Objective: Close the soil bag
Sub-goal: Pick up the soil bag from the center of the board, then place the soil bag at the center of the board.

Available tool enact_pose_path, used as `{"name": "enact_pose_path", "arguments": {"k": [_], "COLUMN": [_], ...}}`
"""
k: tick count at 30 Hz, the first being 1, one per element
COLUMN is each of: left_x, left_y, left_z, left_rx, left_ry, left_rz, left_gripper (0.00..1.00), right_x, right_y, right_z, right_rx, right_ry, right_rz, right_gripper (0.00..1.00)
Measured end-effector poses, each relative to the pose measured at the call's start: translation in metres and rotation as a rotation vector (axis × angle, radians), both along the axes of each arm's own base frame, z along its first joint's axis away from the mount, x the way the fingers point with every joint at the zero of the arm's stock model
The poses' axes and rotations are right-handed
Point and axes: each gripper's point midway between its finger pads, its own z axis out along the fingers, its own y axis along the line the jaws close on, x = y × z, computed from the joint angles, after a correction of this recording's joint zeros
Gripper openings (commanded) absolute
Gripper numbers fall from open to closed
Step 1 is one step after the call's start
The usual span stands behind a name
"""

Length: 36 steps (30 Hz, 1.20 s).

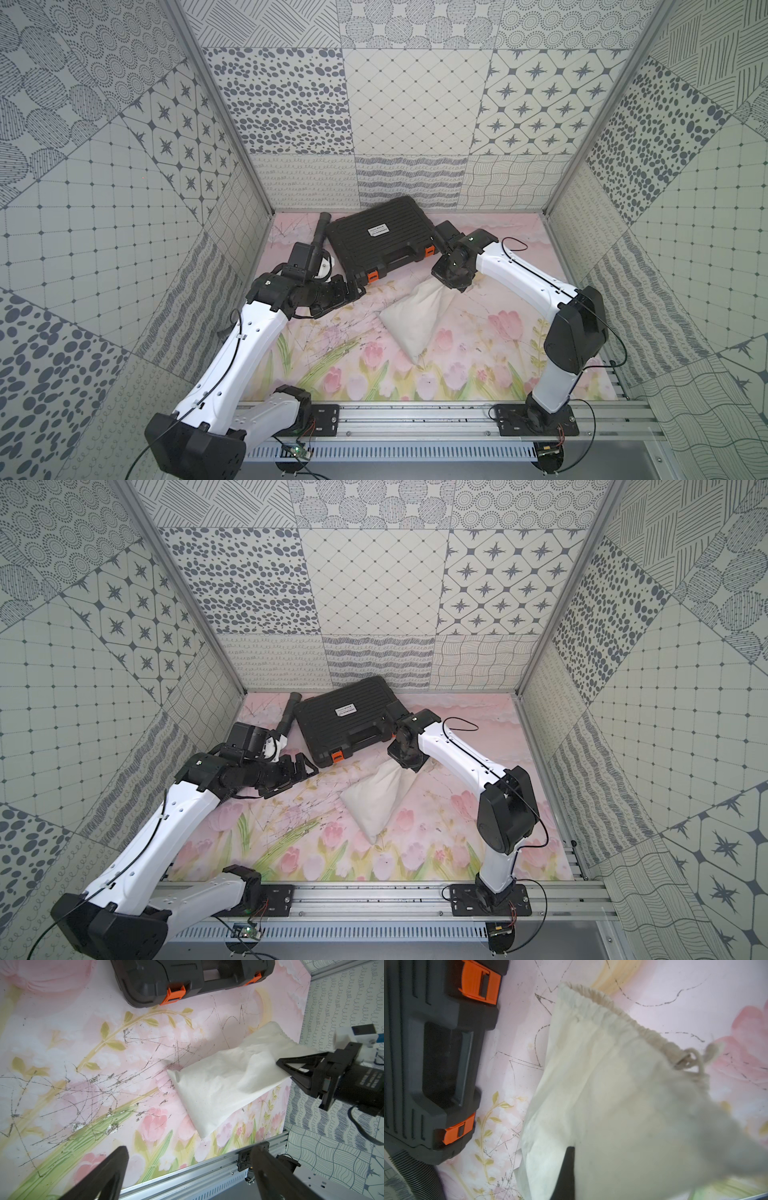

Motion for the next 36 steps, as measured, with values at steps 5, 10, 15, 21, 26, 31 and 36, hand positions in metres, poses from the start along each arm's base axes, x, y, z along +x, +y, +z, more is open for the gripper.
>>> {"name": "enact_pose_path", "arguments": {"k": [5, 10, 15, 21, 26, 31, 36], "left_x": [0.0, 0.0, 0.0, 0.001, 0.003, 0.003, -0.001], "left_y": [0.0, 0.0, 0.0, 0.0, 0.0, -0.001, -0.001], "left_z": [-0.001, 0.0, 0.001, 0.005, 0.01, 0.016, 0.024], "left_rx": [0.003, 0.003, 0.002, -0.001, -0.004, -0.011, -0.027], "left_ry": [0.002, 0.001, -0.001, -0.014, -0.027, -0.048, -0.086], "left_rz": [0.001, 0.001, 0.001, 0.001, 0.001, 0.0, -0.001], "left_gripper": [0.96, 0.96, 0.96, 0.96, 0.96, 0.96, 0.96], "right_x": [-0.001, 0.005, 0.008, 0.012, 0.011, 0.0, -0.016], "right_y": [0.004, 0.024, 0.056, 0.07, 0.068, 0.073, 0.081], "right_z": [0.005, 0.039, 0.094, 0.141, 0.159, 0.172, 0.175], "right_rx": [-0.029, -0.04, -0.058, -0.103, -0.152, -0.133, -0.061], "right_ry": [-0.024, -0.118, -0.282, -0.427, -0.491, -0.548, -0.593], "right_rz": [0.058, 0.192, 0.391, 0.557, 0.683, 0.813, 0.914], "right_gripper": [0.0, 0.0, 0.0, 0.0, 0.0, 0.0, 0.0]}}
